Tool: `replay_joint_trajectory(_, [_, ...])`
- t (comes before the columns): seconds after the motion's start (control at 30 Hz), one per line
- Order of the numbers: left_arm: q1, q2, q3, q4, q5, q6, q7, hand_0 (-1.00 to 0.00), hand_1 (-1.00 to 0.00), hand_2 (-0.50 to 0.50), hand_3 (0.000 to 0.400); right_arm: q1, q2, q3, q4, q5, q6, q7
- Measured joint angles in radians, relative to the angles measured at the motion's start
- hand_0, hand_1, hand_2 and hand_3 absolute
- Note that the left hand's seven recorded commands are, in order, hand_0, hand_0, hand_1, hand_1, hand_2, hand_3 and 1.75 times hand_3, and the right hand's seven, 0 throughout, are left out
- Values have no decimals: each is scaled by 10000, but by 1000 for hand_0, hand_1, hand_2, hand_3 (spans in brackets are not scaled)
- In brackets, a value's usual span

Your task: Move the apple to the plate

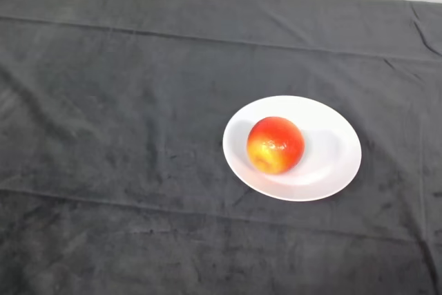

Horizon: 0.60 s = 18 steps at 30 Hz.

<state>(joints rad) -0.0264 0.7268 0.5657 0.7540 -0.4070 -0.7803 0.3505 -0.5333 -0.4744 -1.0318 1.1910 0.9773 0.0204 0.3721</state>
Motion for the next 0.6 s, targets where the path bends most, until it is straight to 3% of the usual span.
replay_joint_trajectory(0.6, [-91, -10, 244, 0, 18, -4, -377, 0, 0, 0, 0, 0, 0, 0, 0, 0, 0, 0])
